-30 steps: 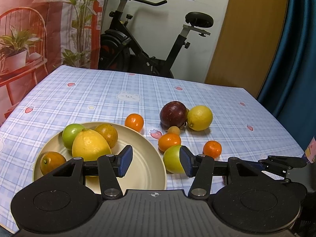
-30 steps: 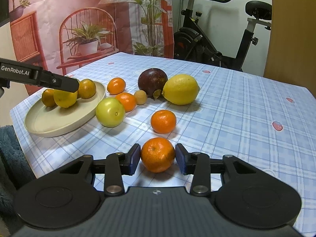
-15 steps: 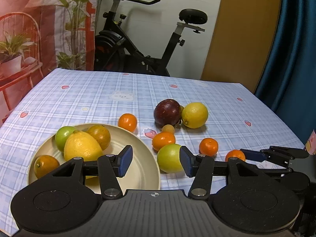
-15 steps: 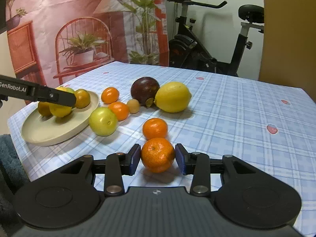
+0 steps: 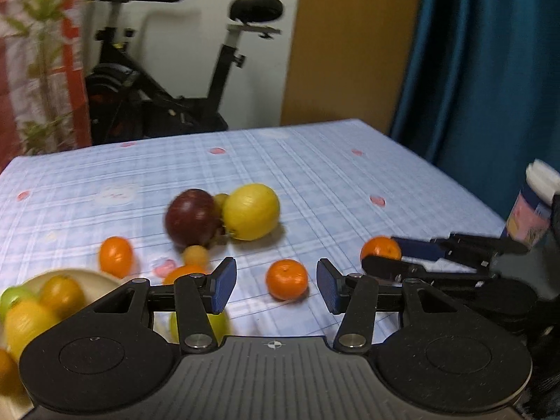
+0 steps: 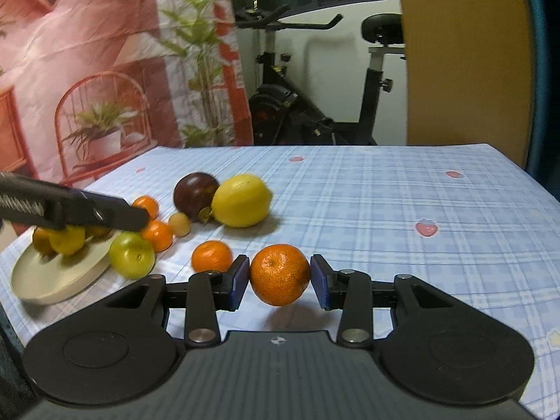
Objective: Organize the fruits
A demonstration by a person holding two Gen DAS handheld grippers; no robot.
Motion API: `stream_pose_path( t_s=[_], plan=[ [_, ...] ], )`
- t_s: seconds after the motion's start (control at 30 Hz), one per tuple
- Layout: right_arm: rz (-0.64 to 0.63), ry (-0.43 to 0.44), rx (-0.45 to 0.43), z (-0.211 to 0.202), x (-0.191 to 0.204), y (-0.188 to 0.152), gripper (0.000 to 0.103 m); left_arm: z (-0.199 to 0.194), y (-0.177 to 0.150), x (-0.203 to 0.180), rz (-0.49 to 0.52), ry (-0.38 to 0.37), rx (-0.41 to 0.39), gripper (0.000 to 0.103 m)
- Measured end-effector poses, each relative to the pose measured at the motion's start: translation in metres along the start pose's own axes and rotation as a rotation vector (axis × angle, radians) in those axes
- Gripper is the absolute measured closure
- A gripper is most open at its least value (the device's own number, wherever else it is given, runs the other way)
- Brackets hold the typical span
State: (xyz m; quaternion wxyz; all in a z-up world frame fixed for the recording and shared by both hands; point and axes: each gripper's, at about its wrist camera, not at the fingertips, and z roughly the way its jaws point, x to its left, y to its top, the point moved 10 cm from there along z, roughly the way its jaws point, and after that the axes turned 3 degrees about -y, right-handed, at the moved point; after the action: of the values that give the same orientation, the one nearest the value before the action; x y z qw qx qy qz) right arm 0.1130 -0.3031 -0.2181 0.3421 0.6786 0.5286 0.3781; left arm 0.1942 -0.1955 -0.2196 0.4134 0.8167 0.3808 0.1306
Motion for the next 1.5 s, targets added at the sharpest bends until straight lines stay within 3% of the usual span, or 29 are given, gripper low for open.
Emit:
stream_pose_path(
  t_s=[0.47,0.57,0.77,0.97,1.13,1.3,1.5],
  plan=[
    [0.06,0.007,0.007,0.0,-0.014,-0.001,0.062,0.053,-0.009,-0.007,0.04,0.012,0.11,0.05],
    [0.063,0.01,0.011,0.001,-0.013,-0.002,0.062,0.062,-0.012,-0.005,0.051,0.037,0.139,0.064],
    [0.062,0.016,0.011,0.0,-0.011,-0.002,0.062,0.061,-0.012,-0.006,0.037,0.036,0.134,0.065],
    [0.058,0.019,0.014,0.0,-0.011,-0.002,0.062,0.035,-0.01,-0.003,-0.018,0.032,0.095,0.065],
    [0.056,0.022,0.013,0.0,-0.009,-0.002,0.062,-0.008,-0.008,0.019,-0.074,0.061,0.035,0.065],
    [0.033,0.033,0.02,0.001,-0.001,-0.003,0.062,-0.057,-0.018,0.055,-0.144,0.138,-0.006,0.065],
    [0.006,0.086,0.018,0.002,0.019,0.005,0.062,-0.092,-0.052,0.093,-0.219,0.256,0.023,0.065]
  ],
)
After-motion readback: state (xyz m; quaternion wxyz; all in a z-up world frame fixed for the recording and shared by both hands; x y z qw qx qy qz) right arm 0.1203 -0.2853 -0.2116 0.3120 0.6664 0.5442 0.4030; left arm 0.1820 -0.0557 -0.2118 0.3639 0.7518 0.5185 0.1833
